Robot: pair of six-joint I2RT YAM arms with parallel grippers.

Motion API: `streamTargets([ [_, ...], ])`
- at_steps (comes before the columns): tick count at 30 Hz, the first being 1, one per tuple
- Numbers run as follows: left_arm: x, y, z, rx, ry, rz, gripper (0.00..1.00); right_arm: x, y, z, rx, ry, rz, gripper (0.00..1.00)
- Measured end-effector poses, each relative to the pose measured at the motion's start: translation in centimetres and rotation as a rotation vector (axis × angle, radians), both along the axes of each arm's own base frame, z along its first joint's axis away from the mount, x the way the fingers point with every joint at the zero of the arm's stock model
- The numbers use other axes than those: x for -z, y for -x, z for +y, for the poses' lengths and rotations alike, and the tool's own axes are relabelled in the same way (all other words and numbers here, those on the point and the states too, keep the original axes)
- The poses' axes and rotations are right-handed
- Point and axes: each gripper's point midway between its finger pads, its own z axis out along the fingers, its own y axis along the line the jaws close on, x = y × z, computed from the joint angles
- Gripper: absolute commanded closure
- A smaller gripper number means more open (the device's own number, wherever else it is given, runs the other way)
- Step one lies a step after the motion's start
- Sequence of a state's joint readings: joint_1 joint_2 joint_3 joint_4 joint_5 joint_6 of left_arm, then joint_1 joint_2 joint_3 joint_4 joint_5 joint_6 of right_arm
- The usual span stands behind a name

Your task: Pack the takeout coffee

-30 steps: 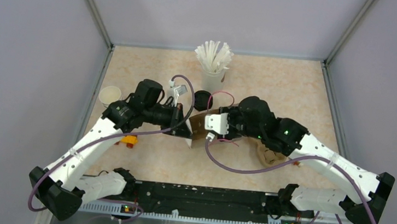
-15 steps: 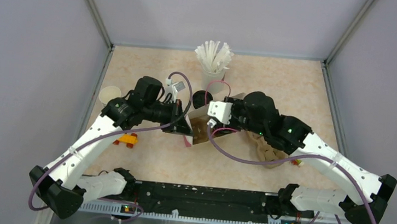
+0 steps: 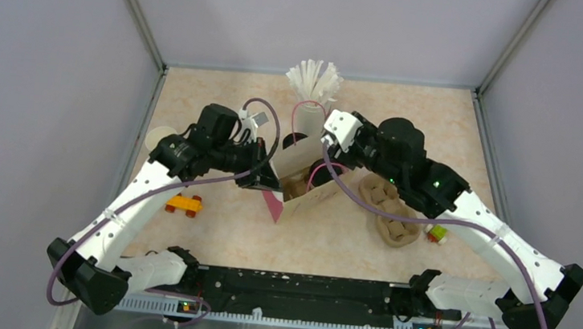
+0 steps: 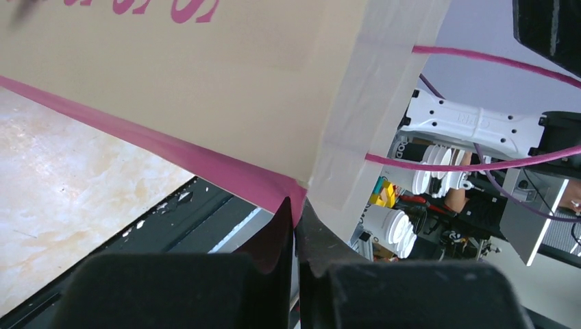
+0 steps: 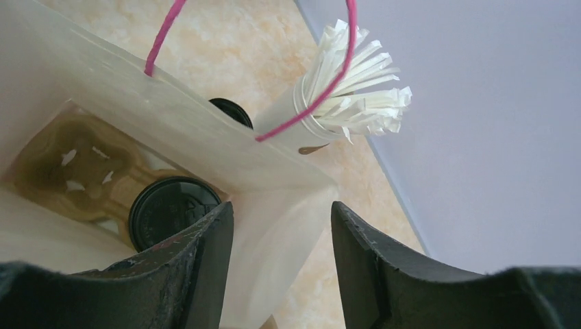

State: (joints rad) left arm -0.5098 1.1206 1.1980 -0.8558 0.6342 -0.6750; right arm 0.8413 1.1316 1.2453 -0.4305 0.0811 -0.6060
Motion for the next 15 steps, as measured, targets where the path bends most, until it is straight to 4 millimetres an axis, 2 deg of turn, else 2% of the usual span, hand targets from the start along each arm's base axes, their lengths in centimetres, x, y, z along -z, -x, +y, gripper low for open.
streamTargets([
  [6, -0.4, -0.8, 0.3, -0.030, -0.019, 0.016, 0.90, -0.9, -0.9, -0.5, 0.072, -0.084, 0.014, 0.46],
  [9, -0.3, -1.3, 0.4, -0.043, -0.030, 0.018, 0.81, -1.3, -1.4, -0.8, 0.115, -0.122, 0.015, 0.45],
  [15, -0.6, -1.9, 0.9, -0.072, -0.053, 0.018, 0.73, -3.1, -3.2, -2.4, 0.266, -0.266, 0.013, 0.44],
])
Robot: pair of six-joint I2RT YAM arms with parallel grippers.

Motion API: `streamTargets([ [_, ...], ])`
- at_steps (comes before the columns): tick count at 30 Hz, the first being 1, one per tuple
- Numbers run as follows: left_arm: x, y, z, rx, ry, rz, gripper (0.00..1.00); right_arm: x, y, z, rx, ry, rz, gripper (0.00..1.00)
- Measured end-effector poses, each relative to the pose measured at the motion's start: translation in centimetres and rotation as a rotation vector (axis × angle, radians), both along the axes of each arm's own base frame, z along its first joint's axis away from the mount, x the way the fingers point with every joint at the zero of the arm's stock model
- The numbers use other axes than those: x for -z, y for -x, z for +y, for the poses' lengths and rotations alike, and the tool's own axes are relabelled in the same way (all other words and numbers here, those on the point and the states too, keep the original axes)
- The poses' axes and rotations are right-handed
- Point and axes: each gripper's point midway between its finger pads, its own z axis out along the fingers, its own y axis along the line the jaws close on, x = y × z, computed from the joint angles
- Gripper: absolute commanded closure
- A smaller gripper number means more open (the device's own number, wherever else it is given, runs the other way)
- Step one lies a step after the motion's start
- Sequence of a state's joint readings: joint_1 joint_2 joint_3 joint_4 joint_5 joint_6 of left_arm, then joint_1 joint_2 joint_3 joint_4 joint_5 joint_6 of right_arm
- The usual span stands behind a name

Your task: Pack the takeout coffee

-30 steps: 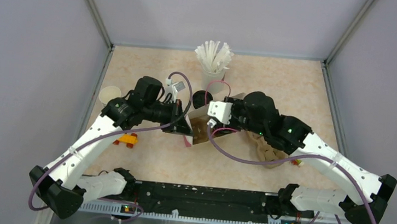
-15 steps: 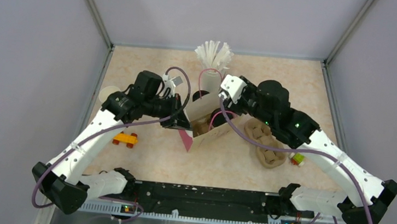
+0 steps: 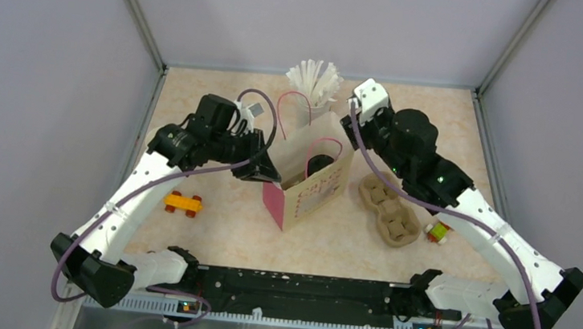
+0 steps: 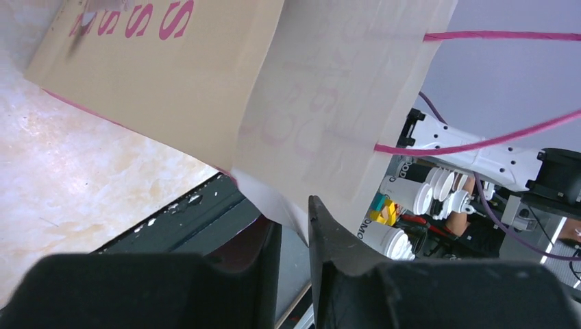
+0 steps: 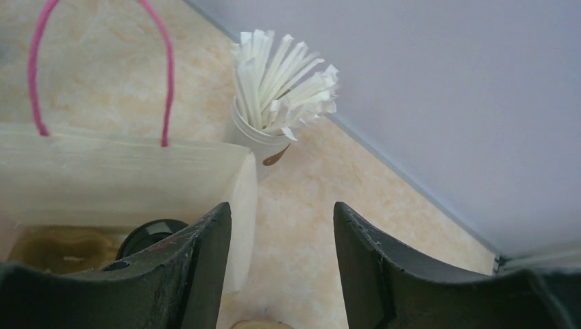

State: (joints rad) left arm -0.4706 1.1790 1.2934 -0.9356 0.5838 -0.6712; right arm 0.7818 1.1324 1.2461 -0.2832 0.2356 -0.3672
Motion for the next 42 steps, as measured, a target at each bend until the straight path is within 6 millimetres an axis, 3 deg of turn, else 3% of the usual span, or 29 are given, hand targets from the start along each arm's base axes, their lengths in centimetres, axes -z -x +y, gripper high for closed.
streamTargets([
  [2, -0.5, -0.2, 0.1, -0.009, -0.001, -0.009, 0.68, -0.3, -0.7, -0.7, 0.051, -0.051, 0.017, 0.44],
  [8, -2.2, -1.0, 0.4, -0.021, -0.005, -0.072, 0.37, -2.5, -3.4, -1.2, 0.164, -0.223, 0.066, 0.44],
  [11, -3.2, -1.3, 0.8, -0.037, -0.020, -0.112, 0.04, -2.9, -5.4, -1.6, 0.206, -0.312, 0.114, 0.45],
  [12, -3.6, -1.5, 1.0, -0.041, -0.027, -0.128, 0.02, -3.0, -6.2, -1.7, 0.218, -0.339, 0.129, 0.45],
  [16, -5.3, -2.2, 1.6, -0.079, -0.047, -0.194, 0.01, -2.6, -9.7, -1.6, 0.254, -0.411, 0.198, 0.47],
  [20, -6.5, -3.0, 2.6, -0.122, -0.081, -0.269, 0.01, -0.5, -12.4, 0.1, 0.241, -0.422, 0.289, 0.50],
  [28, -6.4, -2.8, 6.2, -0.228, -0.215, -0.359, 0.01, 4.6, -18.2, 2.9, 0.212, -0.386, 0.409, 0.52],
  [34, -6.1, -1.8, 8.0, -0.279, -0.255, -0.380, 0.01, 5.1, -22.2, 3.8, 0.198, -0.377, 0.428, 0.56],
  [42, -5.3, -1.3, 8.5, -0.309, -0.260, -0.355, 0.01, 5.0, -22.3, 4.3, 0.210, -0.419, 0.481, 0.57],
])
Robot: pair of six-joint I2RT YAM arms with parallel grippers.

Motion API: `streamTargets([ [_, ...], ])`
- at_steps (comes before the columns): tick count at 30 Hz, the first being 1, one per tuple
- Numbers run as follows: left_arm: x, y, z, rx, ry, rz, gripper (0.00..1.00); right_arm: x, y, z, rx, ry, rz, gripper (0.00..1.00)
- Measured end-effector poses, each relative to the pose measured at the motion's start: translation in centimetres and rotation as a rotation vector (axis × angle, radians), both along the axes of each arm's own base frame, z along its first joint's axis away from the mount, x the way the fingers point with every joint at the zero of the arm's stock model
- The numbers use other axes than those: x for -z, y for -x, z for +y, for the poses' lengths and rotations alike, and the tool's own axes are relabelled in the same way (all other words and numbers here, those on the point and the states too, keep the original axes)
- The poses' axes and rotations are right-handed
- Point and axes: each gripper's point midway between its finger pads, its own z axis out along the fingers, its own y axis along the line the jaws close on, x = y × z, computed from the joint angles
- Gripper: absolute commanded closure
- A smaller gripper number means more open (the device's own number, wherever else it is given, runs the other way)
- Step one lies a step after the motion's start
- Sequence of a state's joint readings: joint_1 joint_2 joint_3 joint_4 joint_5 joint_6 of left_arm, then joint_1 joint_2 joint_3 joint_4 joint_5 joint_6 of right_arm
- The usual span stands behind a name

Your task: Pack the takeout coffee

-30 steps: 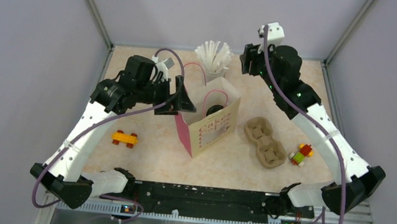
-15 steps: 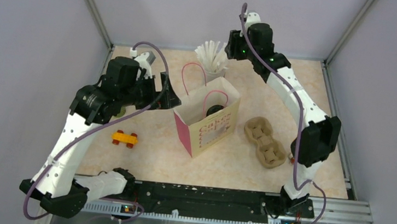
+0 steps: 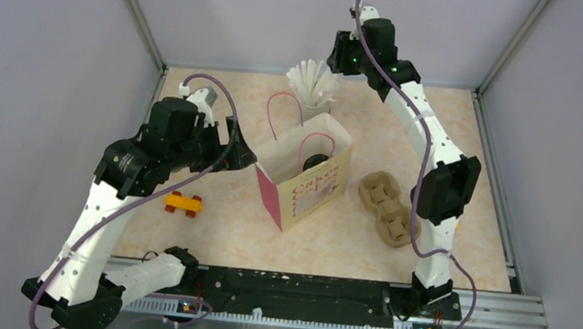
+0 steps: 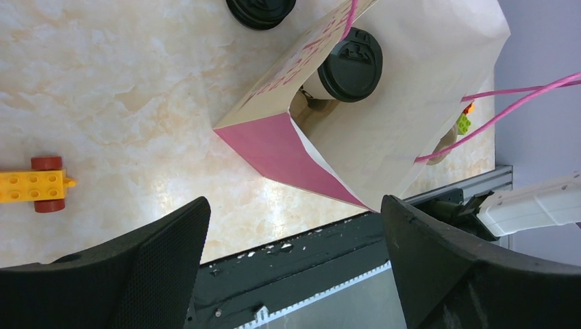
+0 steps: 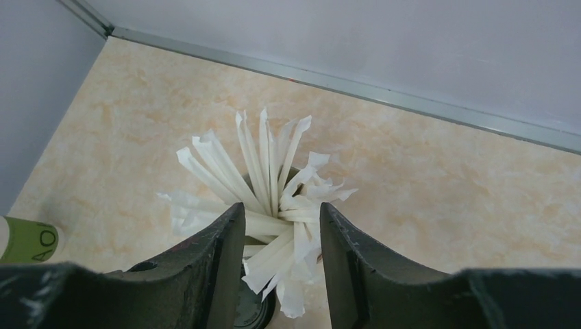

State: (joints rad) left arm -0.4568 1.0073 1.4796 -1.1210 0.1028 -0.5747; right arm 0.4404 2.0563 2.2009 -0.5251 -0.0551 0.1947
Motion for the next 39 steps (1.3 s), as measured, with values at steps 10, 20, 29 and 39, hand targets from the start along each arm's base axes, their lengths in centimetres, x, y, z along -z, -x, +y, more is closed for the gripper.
streamTargets([
  [10, 0.9, 0.0, -0.1, 0.000, -0.007, 0.021, 0.01, 0.0, 0.5, 0.5, -0.002, -0.048, 0.038, 0.58],
  [20, 0.9, -0.1, -0.3, 0.008, -0.001, 0.022, 0.01, 0.5, 0.2, 1.1, -0.028, -0.056, 0.030, 0.59],
  [29, 1.0, -0.1, -0.3, 0.009, -0.001, 0.025, 0.01, 2.6, -0.4, 1.4, -0.037, -0.031, 0.057, 0.59],
  [39, 1.2, -0.4, -0.4, 0.008, -0.007, 0.034, 0.01, 4.3, -0.8, 1.6, -0.052, -0.002, 0.068, 0.60],
])
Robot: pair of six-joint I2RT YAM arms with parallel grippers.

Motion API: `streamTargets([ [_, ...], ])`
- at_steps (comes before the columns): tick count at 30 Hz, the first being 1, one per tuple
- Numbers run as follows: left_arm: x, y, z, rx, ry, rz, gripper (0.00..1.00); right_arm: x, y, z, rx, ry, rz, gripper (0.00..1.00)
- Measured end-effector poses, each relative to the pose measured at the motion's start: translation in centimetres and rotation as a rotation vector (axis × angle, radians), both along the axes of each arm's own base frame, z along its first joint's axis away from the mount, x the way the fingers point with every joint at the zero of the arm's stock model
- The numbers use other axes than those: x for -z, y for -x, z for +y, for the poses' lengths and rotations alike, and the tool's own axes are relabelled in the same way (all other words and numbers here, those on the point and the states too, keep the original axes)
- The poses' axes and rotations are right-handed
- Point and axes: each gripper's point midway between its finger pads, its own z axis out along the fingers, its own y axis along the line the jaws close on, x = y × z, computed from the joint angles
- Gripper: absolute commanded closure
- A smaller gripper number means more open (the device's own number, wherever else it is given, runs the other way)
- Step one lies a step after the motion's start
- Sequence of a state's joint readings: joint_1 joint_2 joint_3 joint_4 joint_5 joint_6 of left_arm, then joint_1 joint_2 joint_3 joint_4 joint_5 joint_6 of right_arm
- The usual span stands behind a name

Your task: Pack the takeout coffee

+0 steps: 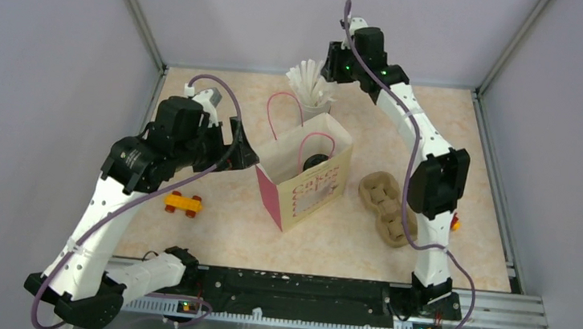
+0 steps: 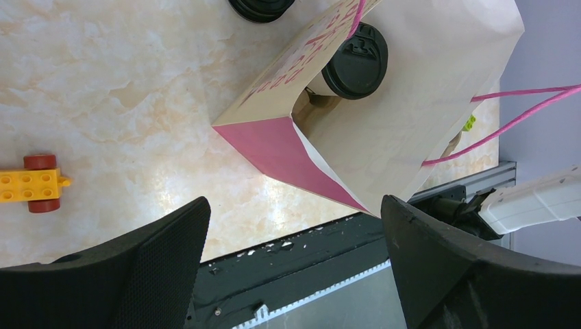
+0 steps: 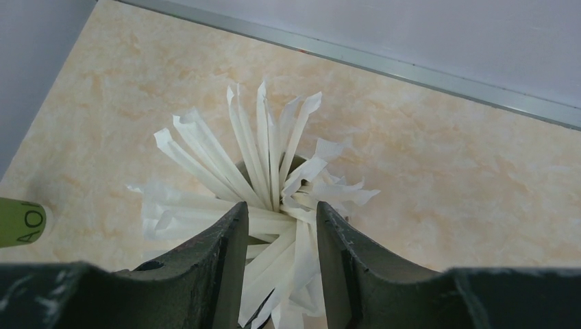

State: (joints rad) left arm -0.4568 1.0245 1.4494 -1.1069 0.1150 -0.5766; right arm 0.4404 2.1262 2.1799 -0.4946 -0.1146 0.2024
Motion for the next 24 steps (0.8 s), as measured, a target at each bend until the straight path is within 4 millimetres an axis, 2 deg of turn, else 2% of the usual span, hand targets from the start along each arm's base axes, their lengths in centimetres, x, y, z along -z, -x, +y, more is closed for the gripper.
streamTargets([
  [6, 0.0, 0.0, 0.0, 0.000, -0.001, 0.001, 0.01, 0.6, -0.1, 0.2, -0.012, 0.007, 0.003, 0.62],
  [15, 0.0, 0.0, 0.0, 0.002, -0.002, 0.001, 0.01, -0.6, -0.8, 1.0, -0.041, -0.026, -0.056, 0.65],
  [18, 0.0, 0.0, 0.0, 0.002, -0.003, 0.000, 0.01, 0.1, -1.4, 1.3, -0.042, -0.026, -0.053, 0.64],
  [24, 0.1, 0.0, 0.0, 0.002, -0.003, 0.001, 0.01, 3.1, -1.9, 1.6, -0.044, -0.005, -0.002, 0.66],
])
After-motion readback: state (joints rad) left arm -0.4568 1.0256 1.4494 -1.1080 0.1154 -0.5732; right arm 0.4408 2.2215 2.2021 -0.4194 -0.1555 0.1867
